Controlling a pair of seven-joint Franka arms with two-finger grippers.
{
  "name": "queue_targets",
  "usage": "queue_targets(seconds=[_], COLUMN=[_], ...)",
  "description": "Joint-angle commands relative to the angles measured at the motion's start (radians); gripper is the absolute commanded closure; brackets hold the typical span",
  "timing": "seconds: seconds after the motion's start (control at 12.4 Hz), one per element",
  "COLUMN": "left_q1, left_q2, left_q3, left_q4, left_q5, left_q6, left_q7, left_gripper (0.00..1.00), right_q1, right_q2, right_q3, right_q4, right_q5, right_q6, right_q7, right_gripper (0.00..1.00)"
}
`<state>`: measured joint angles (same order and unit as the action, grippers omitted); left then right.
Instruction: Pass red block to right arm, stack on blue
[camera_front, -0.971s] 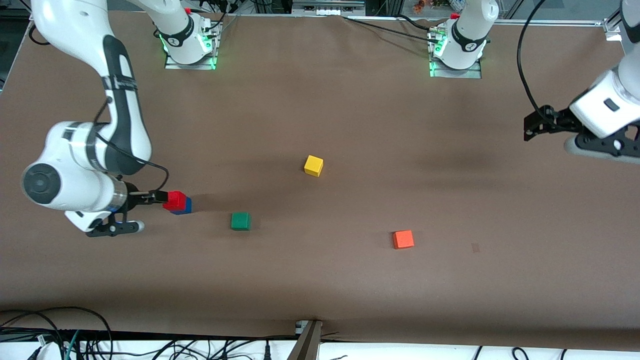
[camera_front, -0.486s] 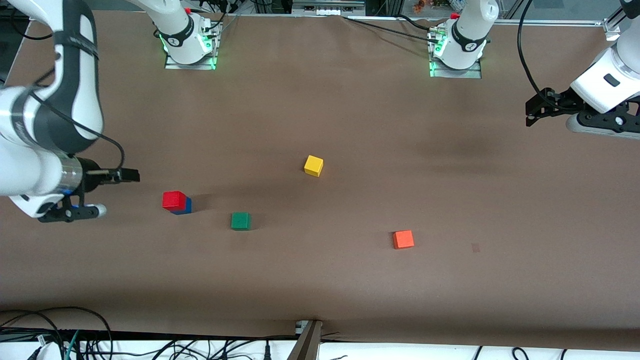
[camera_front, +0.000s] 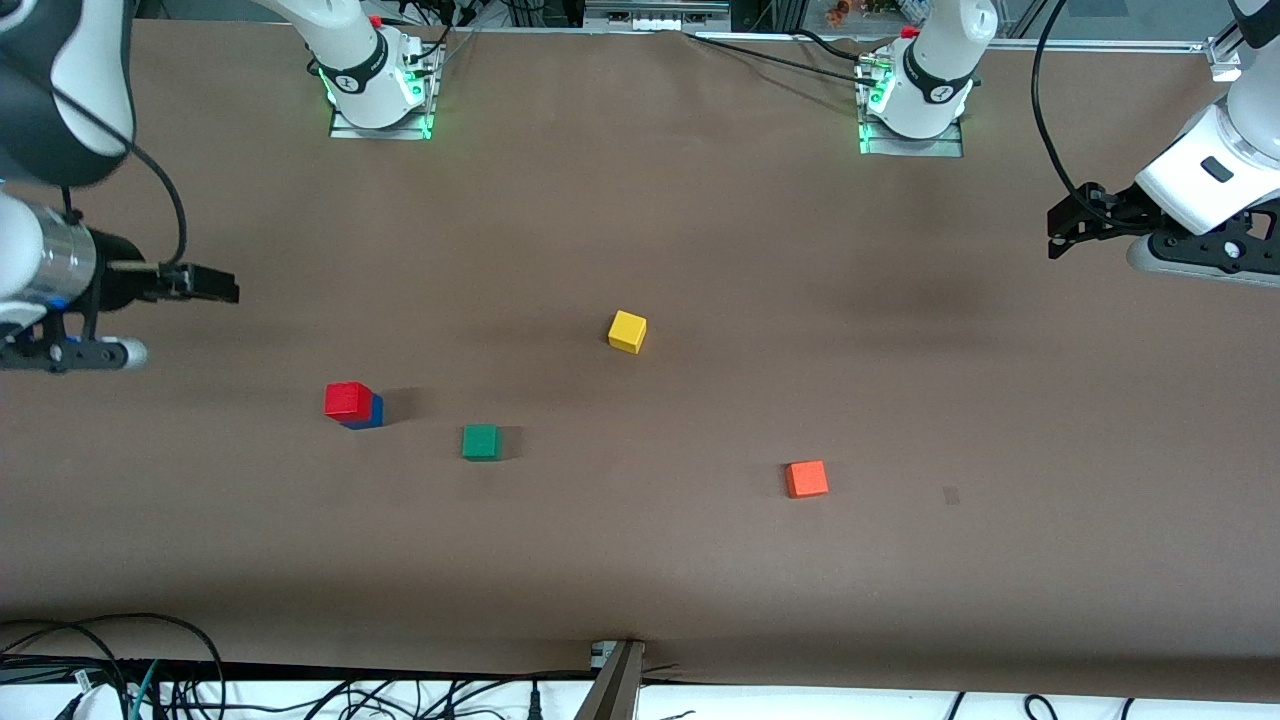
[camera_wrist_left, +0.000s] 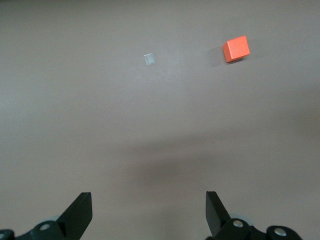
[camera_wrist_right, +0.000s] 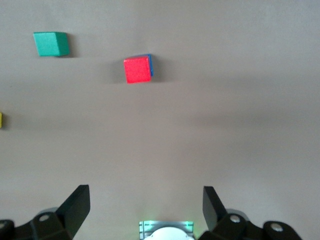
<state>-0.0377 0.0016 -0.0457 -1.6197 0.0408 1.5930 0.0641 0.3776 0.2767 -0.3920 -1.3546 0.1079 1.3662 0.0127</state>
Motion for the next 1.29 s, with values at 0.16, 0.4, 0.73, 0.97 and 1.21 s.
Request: queue_targets(seconds=[0.16, 0.4, 0.73, 0.97, 1.21], left_q1=[0.001, 0.002, 0.002, 0.002, 0.002], left_q2=[0.006, 0.006, 0.006, 0.006, 0.006], left_q3=[0.012, 0.015, 0.017, 0.017, 0.017], left_q4=[0.024, 0.024, 0.026, 0.026, 0.026], left_q5=[-0.019, -0.021, -0.045, -0.047, -0.047], left_q6=[-0.034, -0.036, -0.039, -0.039, -0.041], left_q7=[0.010, 0.008, 0.007, 0.006, 0.005], left_gripper=[0.00, 0.00, 0.00, 0.00, 0.00], right_q1=[-0.160, -0.203, -0.210, -0.212, -0.207], right_q2=[-0.208, -0.283, -0.323, -0.324, -0.285], right_q3=[0.249, 0.256, 0.254, 0.256, 0.254], right_q4=[-0.204, -0.205, -0.218, -0.218, -0.187], right_q5=[-0.140, -0.134, -0.140, -0.139, -0.143], right_q6=[0.031, 0.034, -0.009, -0.024, -0.027], right_q7=[0.023, 0.027, 0.021, 0.023, 0.016], right_gripper=[0.00, 0.00, 0.00, 0.00, 0.00])
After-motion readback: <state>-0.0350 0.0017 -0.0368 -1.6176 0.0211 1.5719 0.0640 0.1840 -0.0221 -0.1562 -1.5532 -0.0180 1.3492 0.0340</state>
